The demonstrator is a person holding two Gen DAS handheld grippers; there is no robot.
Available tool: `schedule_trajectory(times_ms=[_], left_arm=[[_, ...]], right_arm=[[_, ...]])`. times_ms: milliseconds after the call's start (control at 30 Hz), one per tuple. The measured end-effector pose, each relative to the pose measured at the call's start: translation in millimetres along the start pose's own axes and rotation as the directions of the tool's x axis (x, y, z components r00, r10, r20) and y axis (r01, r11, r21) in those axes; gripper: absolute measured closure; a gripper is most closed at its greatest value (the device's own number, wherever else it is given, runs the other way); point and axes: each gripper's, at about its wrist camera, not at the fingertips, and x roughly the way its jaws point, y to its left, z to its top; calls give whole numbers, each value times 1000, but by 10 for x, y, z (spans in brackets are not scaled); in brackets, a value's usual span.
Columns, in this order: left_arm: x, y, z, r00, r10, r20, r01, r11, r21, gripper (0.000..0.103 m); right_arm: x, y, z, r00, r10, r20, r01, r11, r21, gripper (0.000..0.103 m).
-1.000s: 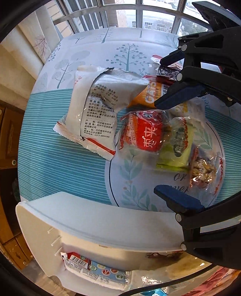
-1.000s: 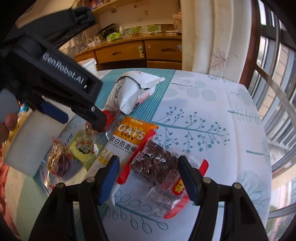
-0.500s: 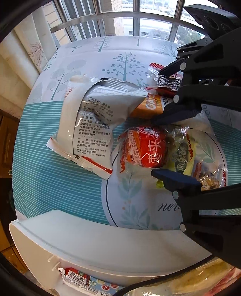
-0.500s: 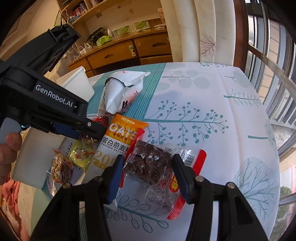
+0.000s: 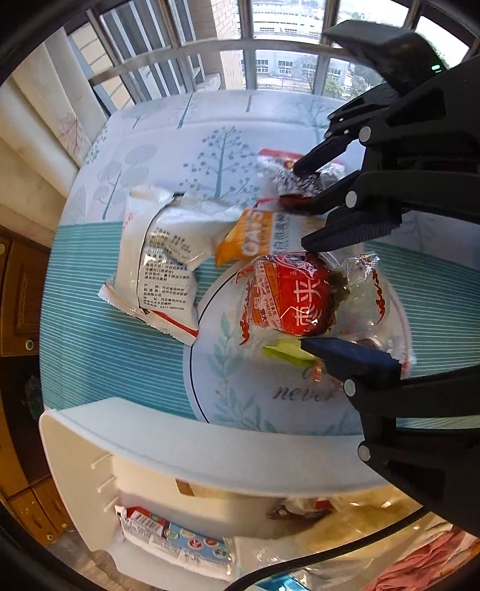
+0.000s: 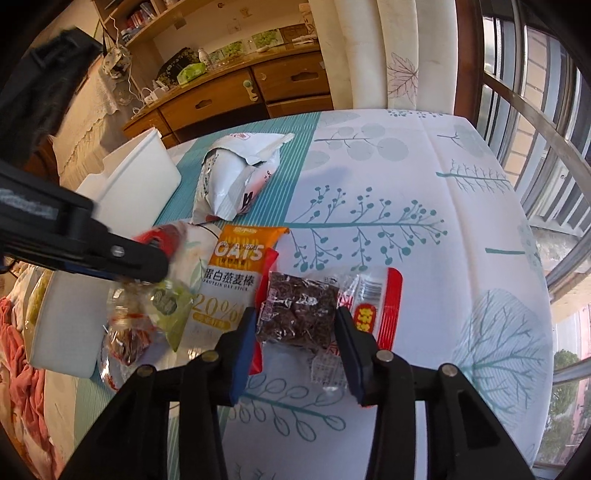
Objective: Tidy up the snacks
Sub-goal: 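Grasp the red-wrapped candy with the left gripper while the right gripper grasps the chocolate bag, then carry the red candy and chocolate bag over the white tray with both grippers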
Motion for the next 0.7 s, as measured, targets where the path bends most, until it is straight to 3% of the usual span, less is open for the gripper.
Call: schedule_trajectory(times_ms=[367, 700], left_arm=[[-473, 149, -362, 1000, 3, 6, -3, 999, 43, 57], [-878, 453, -664, 1000, 1, 24, -3, 997, 72, 57]], right_arm=[[-119, 71, -79, 992, -26, -124, 34, 997, 65, 61], [-371, 95, -263, 978, 50, -204, 6, 965, 262, 61]])
